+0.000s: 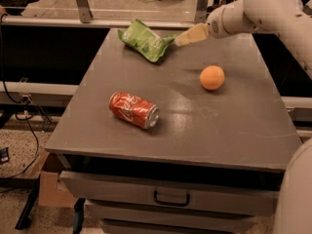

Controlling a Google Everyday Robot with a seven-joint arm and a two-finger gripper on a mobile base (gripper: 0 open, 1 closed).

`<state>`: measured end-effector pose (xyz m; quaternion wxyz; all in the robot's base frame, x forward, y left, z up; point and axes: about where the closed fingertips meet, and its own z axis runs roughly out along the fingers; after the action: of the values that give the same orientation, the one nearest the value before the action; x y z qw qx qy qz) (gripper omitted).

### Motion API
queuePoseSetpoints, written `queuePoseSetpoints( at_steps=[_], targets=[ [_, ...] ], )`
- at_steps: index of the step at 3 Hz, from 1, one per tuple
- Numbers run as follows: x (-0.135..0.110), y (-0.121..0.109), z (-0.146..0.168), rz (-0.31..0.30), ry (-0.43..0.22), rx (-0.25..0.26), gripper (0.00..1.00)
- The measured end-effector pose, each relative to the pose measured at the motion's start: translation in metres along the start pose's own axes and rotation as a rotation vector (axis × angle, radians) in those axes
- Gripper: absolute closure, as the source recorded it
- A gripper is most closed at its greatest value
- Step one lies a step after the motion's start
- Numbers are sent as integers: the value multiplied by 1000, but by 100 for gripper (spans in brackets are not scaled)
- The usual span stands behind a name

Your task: Move green rice chip bag near orange

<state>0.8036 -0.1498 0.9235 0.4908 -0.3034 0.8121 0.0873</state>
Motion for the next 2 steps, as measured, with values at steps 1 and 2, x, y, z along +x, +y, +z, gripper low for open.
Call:
queuePoseSetpoints(
  at_steps=[1,2],
  targets=[
    [9,18,13,31,-2,-26,0],
    [9,30,33,31,-3,-24,0]
  ],
)
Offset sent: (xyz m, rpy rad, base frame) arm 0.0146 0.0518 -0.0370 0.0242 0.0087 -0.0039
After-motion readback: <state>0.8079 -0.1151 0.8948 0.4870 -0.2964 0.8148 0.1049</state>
